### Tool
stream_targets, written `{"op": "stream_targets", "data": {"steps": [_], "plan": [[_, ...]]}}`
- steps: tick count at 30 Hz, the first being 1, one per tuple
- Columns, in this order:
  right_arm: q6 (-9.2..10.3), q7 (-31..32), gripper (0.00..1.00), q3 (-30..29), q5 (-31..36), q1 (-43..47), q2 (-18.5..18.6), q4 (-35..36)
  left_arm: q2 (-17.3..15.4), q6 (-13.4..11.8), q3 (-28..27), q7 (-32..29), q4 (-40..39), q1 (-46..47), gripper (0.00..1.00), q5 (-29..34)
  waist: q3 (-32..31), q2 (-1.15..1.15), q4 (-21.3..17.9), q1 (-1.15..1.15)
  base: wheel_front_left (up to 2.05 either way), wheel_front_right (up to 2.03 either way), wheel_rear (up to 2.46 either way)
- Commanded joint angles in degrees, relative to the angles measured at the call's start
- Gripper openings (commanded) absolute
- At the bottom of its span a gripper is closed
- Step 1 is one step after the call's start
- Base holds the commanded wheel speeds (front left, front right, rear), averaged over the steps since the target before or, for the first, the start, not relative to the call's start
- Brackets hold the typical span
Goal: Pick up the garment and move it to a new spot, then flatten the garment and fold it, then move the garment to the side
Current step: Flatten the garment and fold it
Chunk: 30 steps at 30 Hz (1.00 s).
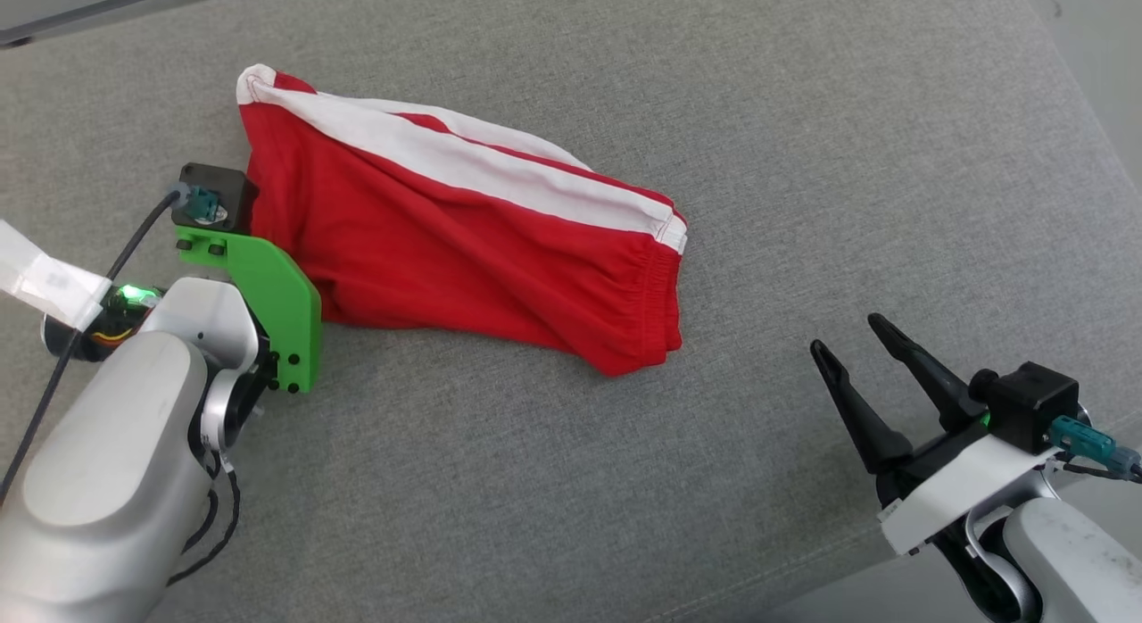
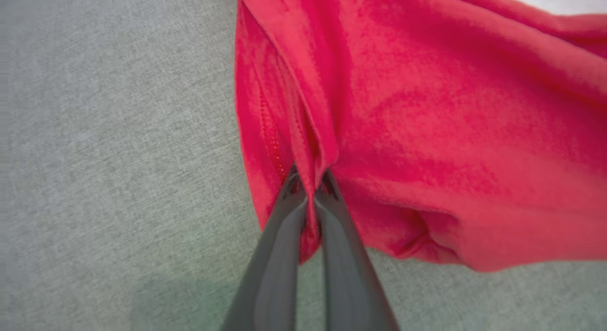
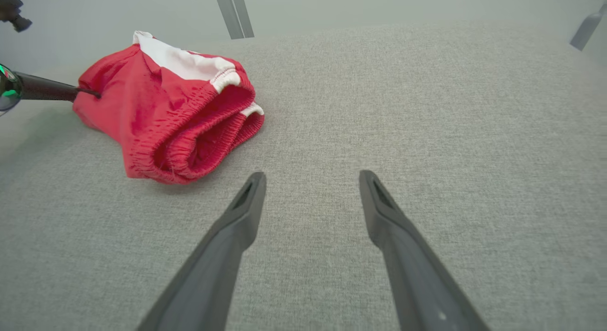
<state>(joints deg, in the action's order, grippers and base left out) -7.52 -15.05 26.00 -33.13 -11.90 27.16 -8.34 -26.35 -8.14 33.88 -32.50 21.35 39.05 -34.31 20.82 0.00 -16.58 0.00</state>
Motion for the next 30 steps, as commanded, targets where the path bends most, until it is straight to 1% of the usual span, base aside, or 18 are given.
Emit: {"op": "stream_targets", "data": {"steps": [1,4,7,8,12,14,16,21,22,23,24,26,28,30], "plan": [[0.06,-0.18,1.00,-0.40,-0.04,1.42,0.17,-0.33,-0.85,0.03,0.18,0.37,-0.04,-2.40,0.00,-0.01,-1.38,0.00,0.52,0.00,0.00,0.00,0.00],[0.06,-0.18,1.00,-1.40,-0.12,3.09,0.22,-0.66,-1.42,-0.58,-0.09,1.90,-2.48,-4.37,0.00,-0.14,-3.22,0.00,1.71,0.00,0.00,0.00,0.00],[0.06,0.08,1.00,-2.32,0.02,5.08,0.34,-0.63,-1.57,-1.77,-0.94,3.64,-6.43,-8.16,0.00,-1.21,-5.17,0.00,3.49,0.00,0.00,0.00,0.00],[0.06,0.54,1.00,-2.85,0.21,6.43,0.52,-0.30,-1.88,-2.85,-1.12,4.53,-9.48,-11.10,0.00,-1.54,-6.41,0.00,4.83,0.00,0.00,0.00,0.00],[0.06,1.87,1.00,-4.06,0.69,8.49,1.15,0.72,-1.20,-5.53,-1.43,6.71,-15.45,-17.50,0.00,-2.71,-8.46,0.00,7.71,0.00,0.00,0.00,0.00],[0.06,2.68,1.00,-4.52,0.72,9.41,1.36,1.46,-0.55,-6.99,-1.36,8.07,-17.58,-21.01,0.00,-3.08,-9.37,0.00,9.09,0.00,0.00,0.00,0.00],[0.06,3.56,1.00,-5.10,0.82,10.20,1.57,2.18,0.79,-8.18,-1.57,9.88,-19.41,-24.08,0.00,-4.02,-10.18,0.00,10.40,0.00,0.00,0.00,0.00],[0.06,5.96,1.00,-6.46,1.08,11.75,1.98,4.11,3.88,-9.72,-2.09,15.32,-20.18,-28.58,0.00,-4.74,-11.44,0.00,13.32,0.00,0.00,0.00,0.00],[0.06,6.62,1.00,-6.60,1.21,11.77,2.10,4.53,4.59,-9.61,-2.08,16.82,-19.60,-29.11,0.11,-4.65,-11.58,0.00,13.77,0.00,0.00,0.00,0.00],[0.06,7.13,1.00,-6.51,1.46,11.66,2.23,4.89,5.25,-8.79,-2.02,18.21,-19.33,-29.41,0.33,-4.87,-11.71,0.00,14.02,0.00,0.00,0.00,0.00],[0.06,7.72,1.00,-6.45,1.05,11.27,1.91,5.58,6.36,-8.62,-2.72,19.76,-18.55,-29.97,1.00,-5.93,-11.82,0.00,14.23,0.00,0.00,0.00,0.00],[0.06,8.77,1.00,-6.36,-0.14,9.78,1.11,7.24,6.58,-8.13,-3.49,23.14,-17.33,-30.37,1.00,-5.38,-12.06,0.00,14.30,0.00,0.00,0.00,0.00],[0.06,10.30,1.00,-5.96,-0.27,8.28,1.10,8.73,7.96,-8.37,-4.39,27.37,-16.44,-31.36,1.00,-5.26,-12.27,0.00,14.39,0.00,0.00,0.00,0.00],[0.06,11.91,1.00,-5.49,0.52,6.17,0.88,9.75,8.16,-8.12,-4.36,31.70,-16.02,-32.39,1.00,-3.47,-12.43,0.00,14.47,0.00,0.00,0.00,0.00]]}}
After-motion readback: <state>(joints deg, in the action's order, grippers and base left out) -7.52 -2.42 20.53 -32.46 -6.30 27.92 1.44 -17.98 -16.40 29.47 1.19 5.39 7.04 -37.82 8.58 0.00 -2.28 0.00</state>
